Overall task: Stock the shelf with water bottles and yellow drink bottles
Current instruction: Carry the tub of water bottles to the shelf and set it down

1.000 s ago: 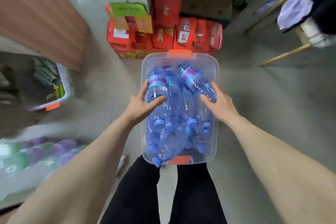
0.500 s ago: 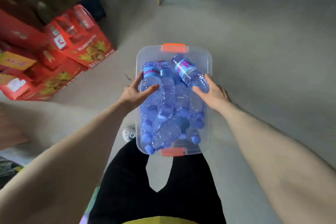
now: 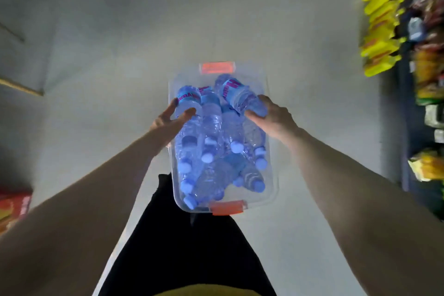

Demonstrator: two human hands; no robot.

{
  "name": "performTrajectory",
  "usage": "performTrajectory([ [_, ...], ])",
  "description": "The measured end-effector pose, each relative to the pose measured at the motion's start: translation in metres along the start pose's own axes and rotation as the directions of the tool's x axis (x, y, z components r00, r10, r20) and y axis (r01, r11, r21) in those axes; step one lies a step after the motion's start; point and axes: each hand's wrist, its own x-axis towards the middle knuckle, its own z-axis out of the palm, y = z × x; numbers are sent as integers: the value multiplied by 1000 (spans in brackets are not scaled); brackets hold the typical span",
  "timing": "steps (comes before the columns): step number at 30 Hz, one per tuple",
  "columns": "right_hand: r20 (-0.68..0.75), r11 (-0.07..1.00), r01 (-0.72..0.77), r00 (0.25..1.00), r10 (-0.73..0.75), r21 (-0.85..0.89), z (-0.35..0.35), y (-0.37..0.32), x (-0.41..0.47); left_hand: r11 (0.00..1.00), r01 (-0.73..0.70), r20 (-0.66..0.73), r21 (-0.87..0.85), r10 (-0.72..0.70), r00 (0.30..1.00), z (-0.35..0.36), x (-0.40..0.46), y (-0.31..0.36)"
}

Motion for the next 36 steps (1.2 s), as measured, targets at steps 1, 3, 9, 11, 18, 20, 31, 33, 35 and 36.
performTrajectory([
  [1,-25,999,-34,999,34,27,-17,9,13,999,-15,19,29,14,1000,12,19,25],
  [3,-63,990,-115,991,120,77,-50,22,38,993,-57,79,107,49,996,34,56,74],
  [9,-126,948,-243,954,272,205,-143,58,119,921,-176,241,347,94,966,102,156,228],
  [11,-128,947,-233,955,266,222,-174,72,150,904,-184,275,387,77,958,128,186,279],
  [18,-82,902,-288,941,330,322,-289,135,286,885,-196,277,423,80,958,229,282,427],
  [20,-70,908,-290,943,324,303,-325,150,327,897,-167,259,410,62,964,252,312,460],
  [31,-66,897,-357,920,386,259,-507,193,580,833,-206,348,514,17,937,362,516,692],
  [33,-60,890,-353,921,385,289,-539,200,626,790,-230,335,568,33,942,381,553,743],
  [35,-52,892,-335,929,366,303,-571,209,674,763,-243,323,599,48,945,402,588,793],
  [36,-49,893,-324,933,355,312,-589,213,699,759,-248,320,602,55,946,414,604,819],
])
